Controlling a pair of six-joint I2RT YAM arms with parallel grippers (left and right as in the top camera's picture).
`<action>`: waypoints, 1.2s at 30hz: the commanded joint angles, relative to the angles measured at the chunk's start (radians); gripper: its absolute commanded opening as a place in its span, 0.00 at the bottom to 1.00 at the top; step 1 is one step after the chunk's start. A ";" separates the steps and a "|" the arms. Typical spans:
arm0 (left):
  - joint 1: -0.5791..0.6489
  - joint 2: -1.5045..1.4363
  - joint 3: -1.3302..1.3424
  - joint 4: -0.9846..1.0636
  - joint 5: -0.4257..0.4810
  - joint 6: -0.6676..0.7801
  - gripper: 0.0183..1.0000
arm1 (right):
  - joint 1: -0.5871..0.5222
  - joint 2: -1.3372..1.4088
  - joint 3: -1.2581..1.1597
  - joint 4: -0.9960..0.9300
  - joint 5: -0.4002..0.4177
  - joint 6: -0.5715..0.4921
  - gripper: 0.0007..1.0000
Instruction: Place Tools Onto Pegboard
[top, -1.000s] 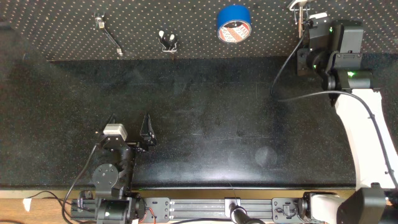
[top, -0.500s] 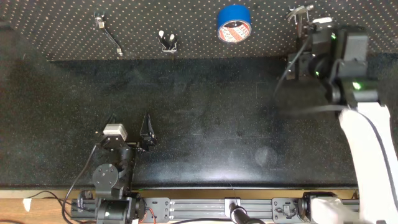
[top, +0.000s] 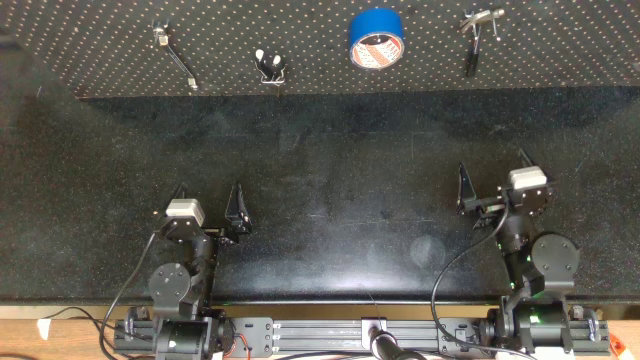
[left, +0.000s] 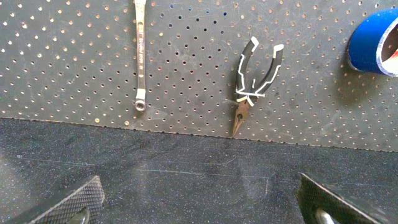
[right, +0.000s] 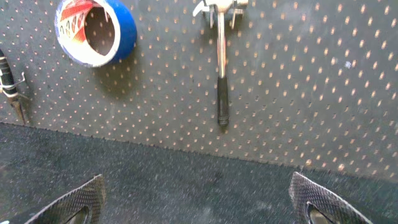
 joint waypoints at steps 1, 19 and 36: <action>-0.003 -0.008 -0.002 -0.007 0.011 0.013 1.00 | 0.002 -0.081 -0.093 0.063 -0.002 0.098 0.96; -0.003 -0.008 -0.002 -0.007 0.011 0.013 1.00 | 0.002 -0.396 -0.103 -0.275 0.006 0.097 0.96; -0.003 -0.008 -0.002 -0.007 0.011 0.013 1.00 | 0.002 -0.396 -0.103 -0.275 0.006 0.097 0.96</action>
